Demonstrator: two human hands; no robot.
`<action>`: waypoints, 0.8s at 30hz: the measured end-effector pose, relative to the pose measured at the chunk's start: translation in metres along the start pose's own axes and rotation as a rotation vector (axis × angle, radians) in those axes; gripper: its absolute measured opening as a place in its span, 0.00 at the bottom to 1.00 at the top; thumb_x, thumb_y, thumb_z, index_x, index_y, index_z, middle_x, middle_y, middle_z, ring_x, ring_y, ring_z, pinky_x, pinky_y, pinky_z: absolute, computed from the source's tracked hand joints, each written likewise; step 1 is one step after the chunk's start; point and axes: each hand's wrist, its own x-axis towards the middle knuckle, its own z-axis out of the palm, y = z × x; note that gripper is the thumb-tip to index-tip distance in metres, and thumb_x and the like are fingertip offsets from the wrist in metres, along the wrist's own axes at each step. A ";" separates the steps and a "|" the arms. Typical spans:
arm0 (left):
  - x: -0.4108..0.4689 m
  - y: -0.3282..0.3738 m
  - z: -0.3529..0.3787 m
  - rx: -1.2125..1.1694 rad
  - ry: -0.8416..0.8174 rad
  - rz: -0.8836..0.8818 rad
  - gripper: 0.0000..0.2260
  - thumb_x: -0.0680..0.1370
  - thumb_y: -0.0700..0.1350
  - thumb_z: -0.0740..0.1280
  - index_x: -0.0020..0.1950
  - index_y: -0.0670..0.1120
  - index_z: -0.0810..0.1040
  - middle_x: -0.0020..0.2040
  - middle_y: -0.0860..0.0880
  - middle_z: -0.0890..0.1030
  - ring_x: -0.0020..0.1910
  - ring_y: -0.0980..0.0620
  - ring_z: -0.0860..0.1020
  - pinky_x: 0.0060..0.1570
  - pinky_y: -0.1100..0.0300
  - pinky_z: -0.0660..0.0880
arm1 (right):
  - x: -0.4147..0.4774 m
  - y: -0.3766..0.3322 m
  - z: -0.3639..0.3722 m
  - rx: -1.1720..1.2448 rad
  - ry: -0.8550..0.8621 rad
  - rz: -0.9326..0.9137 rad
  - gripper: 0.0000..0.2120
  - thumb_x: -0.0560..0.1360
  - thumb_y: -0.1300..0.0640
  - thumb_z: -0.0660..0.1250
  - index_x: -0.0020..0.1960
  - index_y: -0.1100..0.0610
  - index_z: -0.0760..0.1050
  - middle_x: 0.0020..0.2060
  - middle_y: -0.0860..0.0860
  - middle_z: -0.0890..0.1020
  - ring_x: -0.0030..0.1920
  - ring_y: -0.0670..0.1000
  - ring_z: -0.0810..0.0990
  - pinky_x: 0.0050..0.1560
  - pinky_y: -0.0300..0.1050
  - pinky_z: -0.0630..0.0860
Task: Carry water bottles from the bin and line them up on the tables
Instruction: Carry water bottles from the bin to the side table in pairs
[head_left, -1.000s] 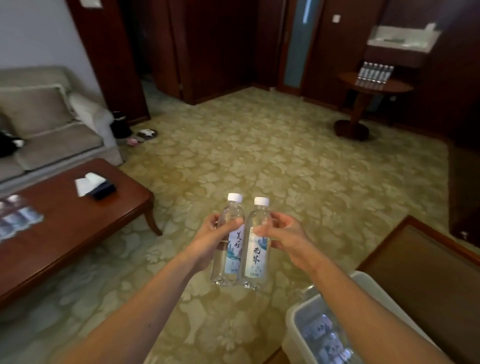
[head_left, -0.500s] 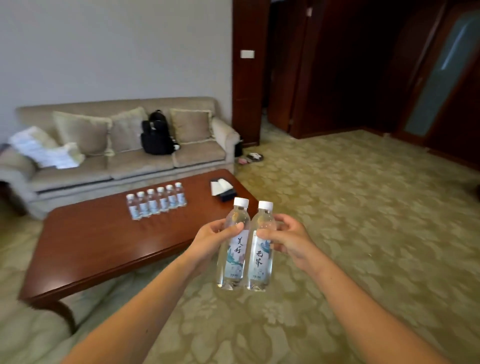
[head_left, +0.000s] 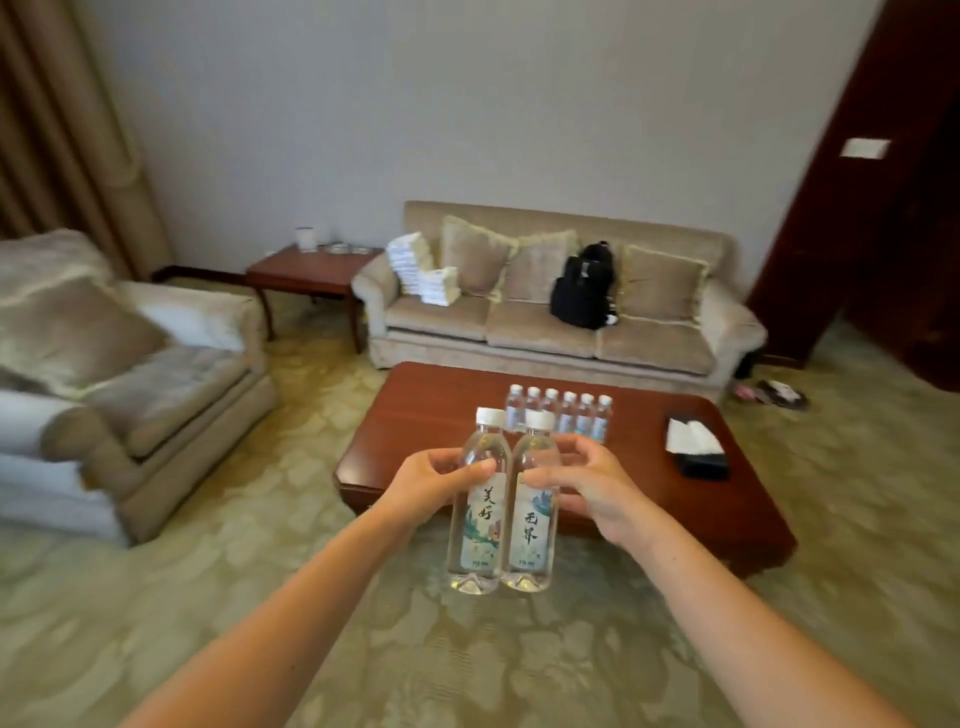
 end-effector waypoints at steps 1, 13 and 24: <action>0.003 -0.001 -0.014 -0.002 0.038 -0.004 0.07 0.74 0.47 0.73 0.50 0.46 0.84 0.44 0.49 0.87 0.40 0.57 0.84 0.36 0.70 0.76 | 0.016 -0.003 0.013 -0.007 -0.040 0.002 0.27 0.64 0.65 0.80 0.59 0.55 0.76 0.55 0.54 0.82 0.55 0.54 0.83 0.50 0.50 0.82; 0.110 0.009 -0.163 0.025 0.418 -0.048 0.12 0.74 0.53 0.73 0.53 0.48 0.84 0.47 0.51 0.87 0.47 0.54 0.85 0.46 0.64 0.78 | 0.232 -0.059 0.138 -0.062 -0.381 -0.026 0.30 0.61 0.65 0.82 0.59 0.55 0.77 0.56 0.55 0.83 0.54 0.53 0.84 0.47 0.49 0.83; 0.199 0.020 -0.275 0.014 0.619 -0.019 0.15 0.73 0.54 0.74 0.56 0.50 0.83 0.48 0.52 0.86 0.48 0.55 0.84 0.47 0.62 0.77 | 0.380 -0.114 0.238 -0.099 -0.605 -0.047 0.29 0.63 0.68 0.80 0.60 0.57 0.75 0.56 0.58 0.83 0.53 0.55 0.84 0.43 0.46 0.82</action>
